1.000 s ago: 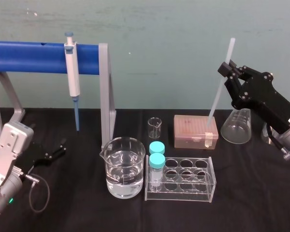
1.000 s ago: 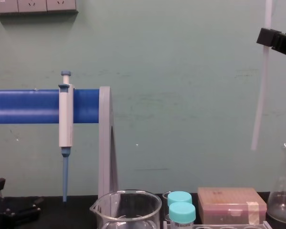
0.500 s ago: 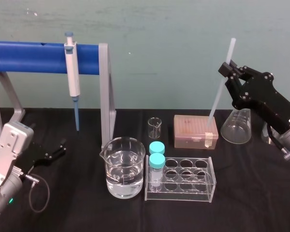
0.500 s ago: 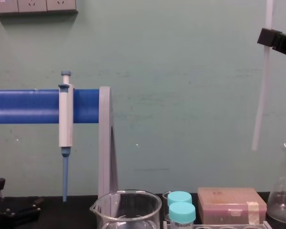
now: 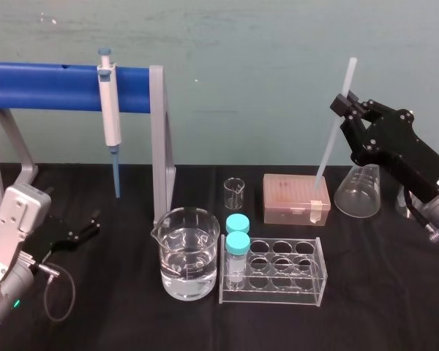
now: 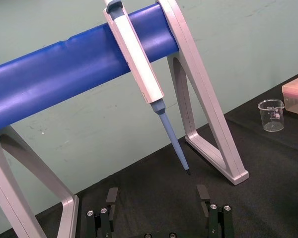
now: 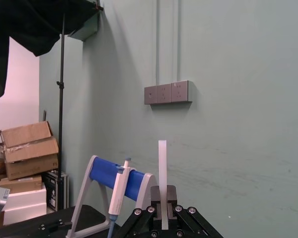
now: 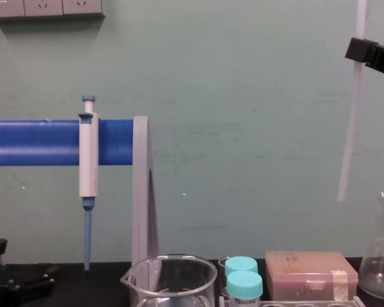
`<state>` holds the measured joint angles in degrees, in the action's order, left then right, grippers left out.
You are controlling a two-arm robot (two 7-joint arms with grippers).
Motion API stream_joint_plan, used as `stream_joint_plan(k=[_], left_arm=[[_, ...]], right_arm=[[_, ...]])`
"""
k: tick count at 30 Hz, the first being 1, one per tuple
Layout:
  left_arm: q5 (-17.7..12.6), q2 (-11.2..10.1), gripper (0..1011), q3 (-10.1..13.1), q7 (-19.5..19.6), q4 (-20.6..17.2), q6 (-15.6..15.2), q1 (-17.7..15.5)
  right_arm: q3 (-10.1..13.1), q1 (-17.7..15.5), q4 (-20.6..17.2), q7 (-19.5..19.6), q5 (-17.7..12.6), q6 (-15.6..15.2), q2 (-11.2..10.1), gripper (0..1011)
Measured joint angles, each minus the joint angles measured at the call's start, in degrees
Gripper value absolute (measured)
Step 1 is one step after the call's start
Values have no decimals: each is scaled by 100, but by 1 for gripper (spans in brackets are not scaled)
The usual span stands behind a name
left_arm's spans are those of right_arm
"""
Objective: Pick up the stirring rod with one hand, then place it down.
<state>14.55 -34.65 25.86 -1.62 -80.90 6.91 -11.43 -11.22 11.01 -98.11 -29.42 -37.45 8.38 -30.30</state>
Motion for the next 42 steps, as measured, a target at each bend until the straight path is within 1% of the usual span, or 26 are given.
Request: stream_joint_plan(k=[38, 42], left_arm=[[0, 0, 1000, 0, 0, 0, 0, 0], [0, 0, 1000, 0, 0, 0, 0, 0]], right_arm=[[-24, 15, -5, 7, 0, -14, 2, 62], [-43, 5, 33, -43, -38, -14, -8, 62]])
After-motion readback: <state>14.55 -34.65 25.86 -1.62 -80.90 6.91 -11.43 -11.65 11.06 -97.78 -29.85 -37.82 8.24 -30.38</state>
